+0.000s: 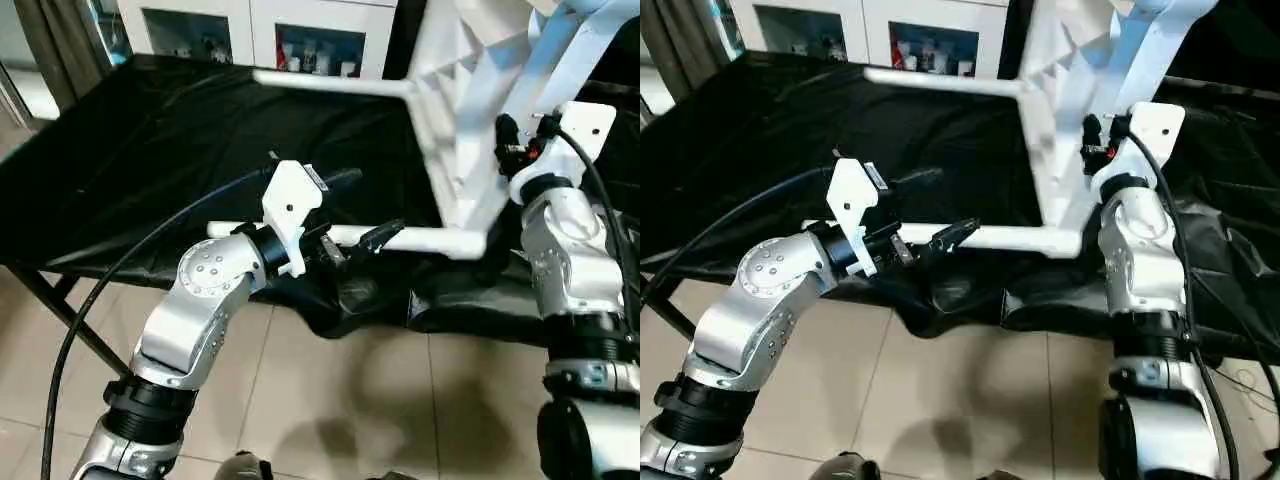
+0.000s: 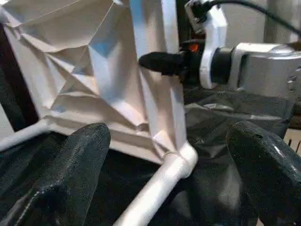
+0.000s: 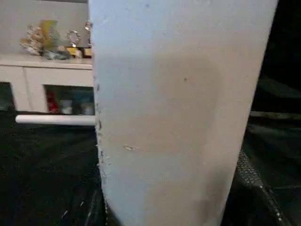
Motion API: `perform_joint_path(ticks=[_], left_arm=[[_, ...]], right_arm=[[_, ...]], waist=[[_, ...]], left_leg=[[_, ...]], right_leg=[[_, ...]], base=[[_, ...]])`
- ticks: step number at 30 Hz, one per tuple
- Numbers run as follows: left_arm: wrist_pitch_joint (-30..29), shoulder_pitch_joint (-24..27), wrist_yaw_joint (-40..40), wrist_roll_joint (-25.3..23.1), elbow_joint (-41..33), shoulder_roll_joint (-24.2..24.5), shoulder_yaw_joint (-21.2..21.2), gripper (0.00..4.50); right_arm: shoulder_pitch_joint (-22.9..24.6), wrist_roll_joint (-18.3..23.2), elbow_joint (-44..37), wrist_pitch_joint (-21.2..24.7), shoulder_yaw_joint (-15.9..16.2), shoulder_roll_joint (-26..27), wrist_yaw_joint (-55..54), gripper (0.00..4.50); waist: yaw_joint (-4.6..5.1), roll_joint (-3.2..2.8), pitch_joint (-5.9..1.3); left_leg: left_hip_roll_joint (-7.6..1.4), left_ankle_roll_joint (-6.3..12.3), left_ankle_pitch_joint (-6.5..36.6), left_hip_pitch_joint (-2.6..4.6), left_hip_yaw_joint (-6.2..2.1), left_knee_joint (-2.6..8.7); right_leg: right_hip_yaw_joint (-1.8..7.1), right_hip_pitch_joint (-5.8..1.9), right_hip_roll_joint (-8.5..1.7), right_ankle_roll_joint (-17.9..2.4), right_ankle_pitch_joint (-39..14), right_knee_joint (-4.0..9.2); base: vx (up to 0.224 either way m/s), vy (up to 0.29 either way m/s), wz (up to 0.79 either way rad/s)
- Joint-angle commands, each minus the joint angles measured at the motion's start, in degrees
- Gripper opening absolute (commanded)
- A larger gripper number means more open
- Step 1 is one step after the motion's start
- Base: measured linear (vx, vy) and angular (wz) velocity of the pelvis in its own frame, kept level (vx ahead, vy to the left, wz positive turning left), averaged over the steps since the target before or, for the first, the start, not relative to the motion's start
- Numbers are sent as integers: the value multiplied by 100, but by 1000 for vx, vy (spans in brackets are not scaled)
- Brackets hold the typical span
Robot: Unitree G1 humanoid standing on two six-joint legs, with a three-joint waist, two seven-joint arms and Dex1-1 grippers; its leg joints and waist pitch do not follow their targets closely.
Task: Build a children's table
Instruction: Flip table
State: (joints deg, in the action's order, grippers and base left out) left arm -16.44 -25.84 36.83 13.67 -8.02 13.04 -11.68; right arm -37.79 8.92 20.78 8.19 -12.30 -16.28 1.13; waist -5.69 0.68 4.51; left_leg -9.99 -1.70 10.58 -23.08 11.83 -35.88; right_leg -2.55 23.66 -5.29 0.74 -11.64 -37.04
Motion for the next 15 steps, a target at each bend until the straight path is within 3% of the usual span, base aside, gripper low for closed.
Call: perform_joint_path(ticks=[1,8,15], left_arm=[[59,-163,-33,-103,78,38,-9,442],[97,-209,-262,-329,287,10,26,442],[310,-338,-295,-574,497,112,-41,442]], right_arm=[[121,-357,-344,195,88,-86,-351,164],[468,-754,-658,387,304,-11,-626,164],[724,-807,-752,745,649,112,-514,164]], waist=[[61,-11,-501],[97,-60,-514],[121,-83,-497]], left_leg=[[-236,-188,755,182,-132,432],[-222,-123,711,164,-133,420],[-221,-133,918,167,-148,446]], right_leg=[[225,-301,-211,-1057,-170,389],[230,-288,-207,-979,-219,405],[227,-278,-204,-919,-510,446]], base=[[0,0,0],[0,0,0],[0,0,0]])
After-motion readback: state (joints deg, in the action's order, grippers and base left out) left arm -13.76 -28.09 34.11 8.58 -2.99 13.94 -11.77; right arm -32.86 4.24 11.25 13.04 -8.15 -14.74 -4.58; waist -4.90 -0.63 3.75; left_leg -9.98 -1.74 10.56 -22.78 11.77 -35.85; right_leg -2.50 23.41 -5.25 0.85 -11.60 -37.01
